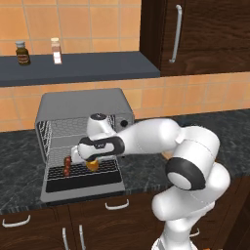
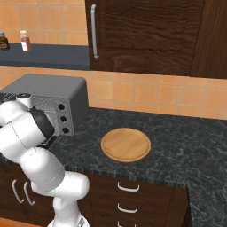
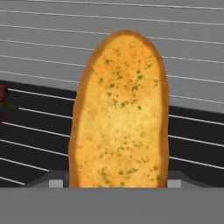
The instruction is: Pick up the kebab skewer and baguette bread, and place them inside the toaster oven. Close the toaster oven door and start by setting the timer.
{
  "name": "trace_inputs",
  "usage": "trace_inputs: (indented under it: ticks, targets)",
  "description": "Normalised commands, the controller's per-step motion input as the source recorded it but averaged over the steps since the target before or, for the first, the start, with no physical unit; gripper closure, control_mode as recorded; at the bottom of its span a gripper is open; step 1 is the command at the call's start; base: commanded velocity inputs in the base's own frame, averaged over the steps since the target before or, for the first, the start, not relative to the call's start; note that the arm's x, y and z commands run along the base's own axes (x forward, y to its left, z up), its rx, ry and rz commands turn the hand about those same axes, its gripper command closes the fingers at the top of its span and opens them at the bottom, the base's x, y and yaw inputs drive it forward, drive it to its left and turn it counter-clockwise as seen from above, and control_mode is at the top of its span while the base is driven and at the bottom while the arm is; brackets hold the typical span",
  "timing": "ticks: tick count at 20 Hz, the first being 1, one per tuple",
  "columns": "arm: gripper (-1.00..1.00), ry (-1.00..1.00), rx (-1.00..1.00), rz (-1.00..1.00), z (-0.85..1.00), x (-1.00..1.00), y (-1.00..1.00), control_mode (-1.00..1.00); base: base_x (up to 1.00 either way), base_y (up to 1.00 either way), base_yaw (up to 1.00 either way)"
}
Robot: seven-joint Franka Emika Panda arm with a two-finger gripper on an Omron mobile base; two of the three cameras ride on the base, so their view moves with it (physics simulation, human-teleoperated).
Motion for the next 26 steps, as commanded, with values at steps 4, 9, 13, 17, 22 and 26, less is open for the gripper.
trace_inputs:
  ticks: [4, 9, 13, 17, 22, 26]
  targets:
    - [-1.0, -0.04, 0.01, 0.0, 0.2, -0.14, -0.01, -1.0, 0.0, 0.0, 0.0]
    - [-1.0, -0.07, 0.0, 0.0, 0.47, -0.06, 0.0, -1.0, 0.0, 0.0, 0.0]
    - [-1.0, -0.02, 0.0, -0.01, 0.23, -0.74, 0.0, -1.0, 0.0, 0.0, 0.0]
    - [-1.0, 0.0, 0.02, -0.07, 0.0, -0.82, 0.0, -1.0, 0.0, 0.0, 0.0]
    - [-1.0, 0.07, 0.05, -0.15, 0.0, -0.51, -0.15, -1.0, 0.0, 0.0, 0.0]
    - [-1.0, 0.12, 0.07, -0.21, -0.21, -0.17, 0.0, -1.0, 0.0, 0.0, 0.0]
